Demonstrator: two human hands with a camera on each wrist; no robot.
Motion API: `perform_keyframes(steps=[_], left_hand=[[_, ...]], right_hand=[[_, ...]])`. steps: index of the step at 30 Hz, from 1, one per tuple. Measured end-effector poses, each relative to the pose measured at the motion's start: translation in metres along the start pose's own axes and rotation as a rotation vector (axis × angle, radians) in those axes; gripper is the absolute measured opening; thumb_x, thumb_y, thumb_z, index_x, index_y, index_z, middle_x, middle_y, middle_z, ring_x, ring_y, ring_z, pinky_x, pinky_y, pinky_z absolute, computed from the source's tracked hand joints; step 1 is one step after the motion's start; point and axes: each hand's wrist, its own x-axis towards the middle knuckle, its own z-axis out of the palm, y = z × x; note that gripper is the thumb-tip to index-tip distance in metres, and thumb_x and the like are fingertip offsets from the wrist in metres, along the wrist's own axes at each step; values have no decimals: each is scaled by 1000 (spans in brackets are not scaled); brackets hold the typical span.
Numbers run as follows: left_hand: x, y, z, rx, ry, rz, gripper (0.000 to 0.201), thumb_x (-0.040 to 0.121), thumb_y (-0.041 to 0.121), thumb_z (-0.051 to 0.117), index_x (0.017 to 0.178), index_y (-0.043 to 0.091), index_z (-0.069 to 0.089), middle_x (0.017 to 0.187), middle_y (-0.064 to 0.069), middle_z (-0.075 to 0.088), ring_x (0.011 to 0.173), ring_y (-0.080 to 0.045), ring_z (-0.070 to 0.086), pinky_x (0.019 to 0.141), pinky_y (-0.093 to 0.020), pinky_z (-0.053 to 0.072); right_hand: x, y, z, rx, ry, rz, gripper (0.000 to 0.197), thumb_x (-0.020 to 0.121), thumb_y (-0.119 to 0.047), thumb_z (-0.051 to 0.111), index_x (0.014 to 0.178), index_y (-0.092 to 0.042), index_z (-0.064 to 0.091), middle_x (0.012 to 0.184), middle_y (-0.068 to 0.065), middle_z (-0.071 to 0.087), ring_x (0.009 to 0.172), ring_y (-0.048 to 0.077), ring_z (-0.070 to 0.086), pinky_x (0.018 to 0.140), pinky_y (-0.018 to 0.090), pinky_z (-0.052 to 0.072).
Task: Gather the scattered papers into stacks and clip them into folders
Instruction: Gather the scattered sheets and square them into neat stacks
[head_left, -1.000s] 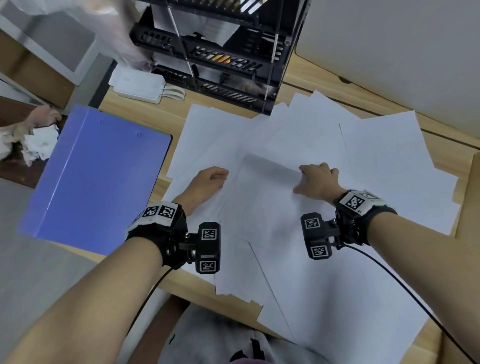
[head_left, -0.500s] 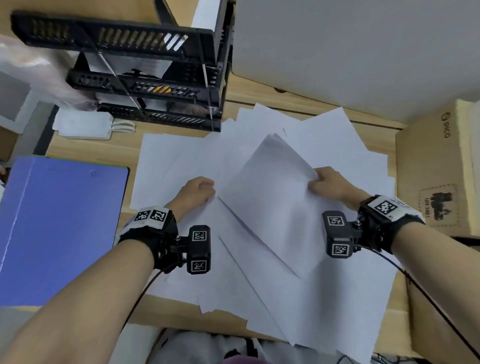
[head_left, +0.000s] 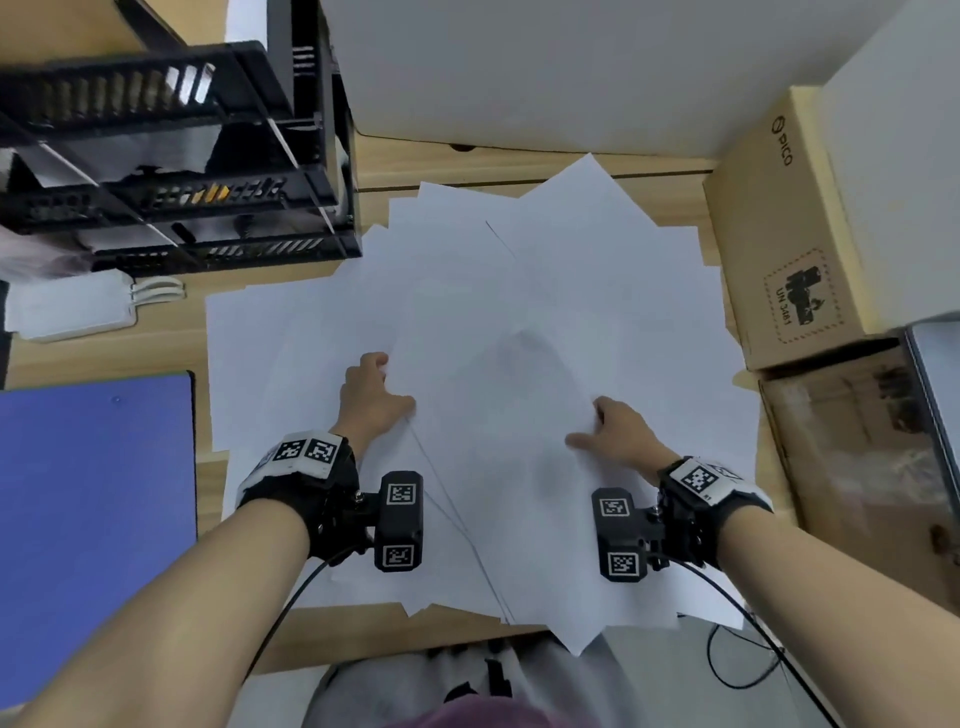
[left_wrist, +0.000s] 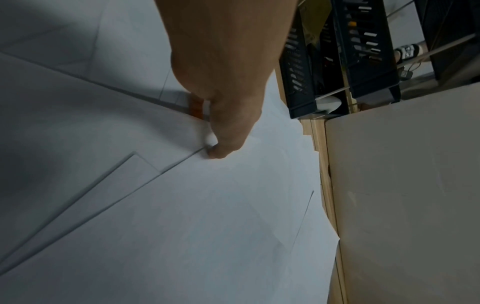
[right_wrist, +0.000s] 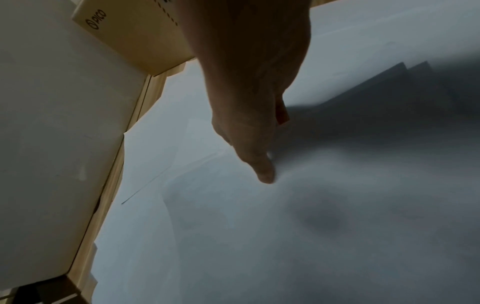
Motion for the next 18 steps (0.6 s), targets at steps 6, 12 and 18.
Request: perform_keyframes(steps=[6, 12, 18], left_hand=[[-6, -3, 0, -89, -1, 10, 45, 84, 16, 69, 125, 10, 51, 112, -3, 55, 100, -21, 54, 87, -32, 46], [-16, -8, -4, -209, -37, 37, 24, 94, 21, 61, 72, 21, 54, 71, 7, 52, 67, -12, 48, 56, -21, 35], [-14, -17, -15, -340, 136, -56, 34, 99, 29, 48, 70, 15, 39, 70, 0, 40, 75, -21, 41, 60, -29, 28]], right_hand=[[5, 2, 16, -103, 23, 82, 51, 74, -37, 73, 113, -9, 55, 119, 17, 50, 110, 39, 50, 89, 40, 44], [0, 1, 17, 68, -68, 92, 43, 78, -28, 73, 112, -11, 53, 104, 3, 59, 100, 25, 57, 81, 34, 47], [-3, 6, 11, 13, -206, 122, 24, 69, -21, 68, 71, -8, 48, 71, 3, 50, 66, 24, 53, 65, 30, 38]])
